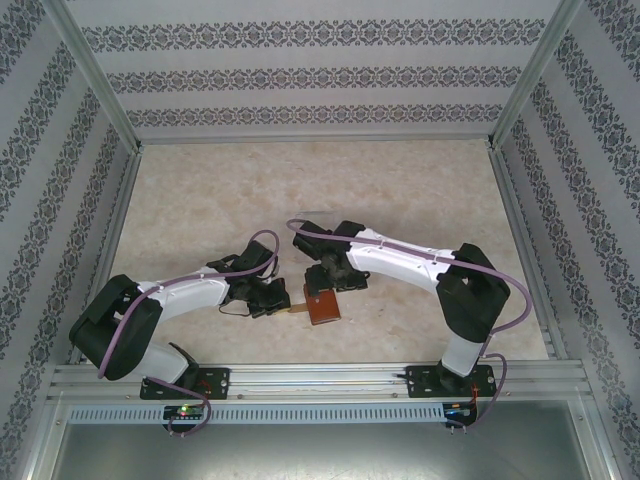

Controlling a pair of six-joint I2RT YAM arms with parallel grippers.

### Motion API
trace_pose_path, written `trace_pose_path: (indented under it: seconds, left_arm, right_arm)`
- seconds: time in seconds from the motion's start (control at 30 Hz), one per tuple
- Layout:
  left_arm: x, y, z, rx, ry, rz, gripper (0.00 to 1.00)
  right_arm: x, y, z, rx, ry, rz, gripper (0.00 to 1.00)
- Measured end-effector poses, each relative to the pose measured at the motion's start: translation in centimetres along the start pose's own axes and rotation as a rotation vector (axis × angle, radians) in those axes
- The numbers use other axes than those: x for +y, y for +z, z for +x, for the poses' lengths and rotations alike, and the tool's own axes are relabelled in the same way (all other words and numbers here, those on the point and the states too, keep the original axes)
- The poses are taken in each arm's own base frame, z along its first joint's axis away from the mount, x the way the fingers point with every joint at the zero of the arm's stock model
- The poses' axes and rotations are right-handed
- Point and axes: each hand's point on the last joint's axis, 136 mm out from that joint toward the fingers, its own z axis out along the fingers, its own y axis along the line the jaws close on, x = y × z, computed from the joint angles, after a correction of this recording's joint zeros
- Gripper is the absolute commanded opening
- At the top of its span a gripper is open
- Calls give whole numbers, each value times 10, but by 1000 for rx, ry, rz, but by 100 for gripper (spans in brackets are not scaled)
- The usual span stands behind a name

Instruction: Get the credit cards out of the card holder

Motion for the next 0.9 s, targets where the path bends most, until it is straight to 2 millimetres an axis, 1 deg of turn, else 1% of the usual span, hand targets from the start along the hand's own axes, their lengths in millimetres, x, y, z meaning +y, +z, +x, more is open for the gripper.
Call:
trace_pose_path:
  seconds: [0.13,0.2,0.33,0.43,0.9]
  left_arm:
    - [0,0,0,0,0,0,5]
    - [0,0,0,0,0,0,5]
    - [0,0,0,0,-1,0,5]
    - [0,0,0,0,-1,0,5]
    - [0,0,0,0,0,0,5]
  right_arm:
    - [15,9,-2,13,4,-60,97]
    - [21,19,-4,25,6,-71,98]
    - [23,35,-3,49,12,-60,98]
    - [22,43,-1,63,13,-44,98]
    - [14,43,-1,58,13,-9,94]
